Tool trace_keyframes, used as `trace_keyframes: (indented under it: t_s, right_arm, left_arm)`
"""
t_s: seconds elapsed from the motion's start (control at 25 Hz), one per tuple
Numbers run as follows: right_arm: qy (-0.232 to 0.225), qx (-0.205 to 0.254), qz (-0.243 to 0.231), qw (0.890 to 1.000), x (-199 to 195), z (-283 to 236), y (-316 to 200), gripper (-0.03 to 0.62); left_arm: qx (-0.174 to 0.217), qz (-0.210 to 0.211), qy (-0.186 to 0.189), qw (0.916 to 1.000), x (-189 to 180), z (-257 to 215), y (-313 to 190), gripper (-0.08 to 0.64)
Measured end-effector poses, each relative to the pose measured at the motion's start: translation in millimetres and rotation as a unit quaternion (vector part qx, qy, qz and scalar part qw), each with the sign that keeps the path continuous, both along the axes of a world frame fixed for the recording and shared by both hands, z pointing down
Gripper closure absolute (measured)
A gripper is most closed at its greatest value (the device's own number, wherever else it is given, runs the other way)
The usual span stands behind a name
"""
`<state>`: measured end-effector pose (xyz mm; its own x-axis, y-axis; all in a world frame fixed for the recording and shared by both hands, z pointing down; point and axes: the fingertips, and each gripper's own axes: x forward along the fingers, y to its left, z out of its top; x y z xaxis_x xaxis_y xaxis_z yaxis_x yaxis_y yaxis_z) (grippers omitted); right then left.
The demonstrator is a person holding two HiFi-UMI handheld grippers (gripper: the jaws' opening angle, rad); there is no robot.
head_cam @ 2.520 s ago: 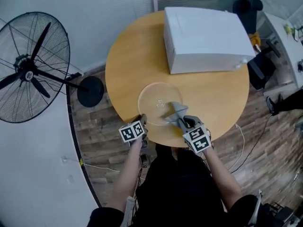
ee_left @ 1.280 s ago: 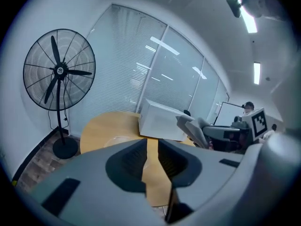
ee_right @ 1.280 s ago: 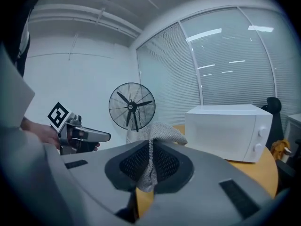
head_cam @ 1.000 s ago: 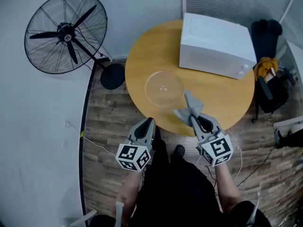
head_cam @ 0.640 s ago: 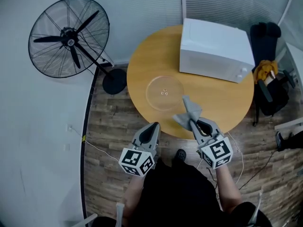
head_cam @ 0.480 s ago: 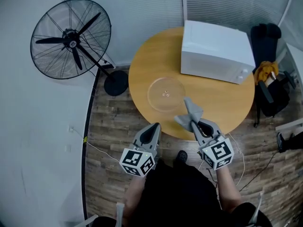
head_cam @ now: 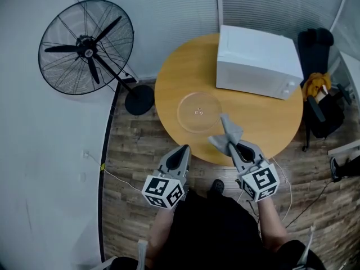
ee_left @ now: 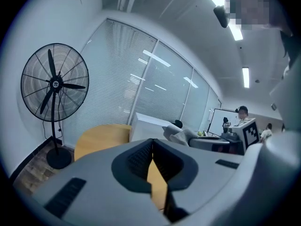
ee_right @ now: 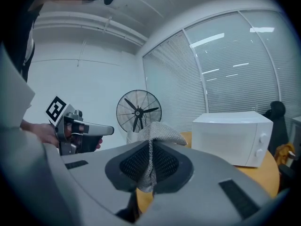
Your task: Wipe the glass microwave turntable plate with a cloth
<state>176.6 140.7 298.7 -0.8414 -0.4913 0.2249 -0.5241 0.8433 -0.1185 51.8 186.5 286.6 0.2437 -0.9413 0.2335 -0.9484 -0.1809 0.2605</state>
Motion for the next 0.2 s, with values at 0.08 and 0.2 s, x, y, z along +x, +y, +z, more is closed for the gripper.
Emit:
trace_keyframes:
  t_s: [0.08, 0.2]
  right_arm:
    - [0.0, 0.003, -0.001, 1.0, -0.8, -0.9, 0.7, 0.571]
    - [-0.004, 0.002, -0.001, 1.0, -1.5, -2.9, 1.7, 0.572]
  left_arm:
    - [0.001, 0.002, -0.005, 1.0, 0.8, 0.0, 0.9, 0.563]
    - [0.002, 0.003, -0.009, 1.0, 1.4, 0.4, 2.5, 0.563]
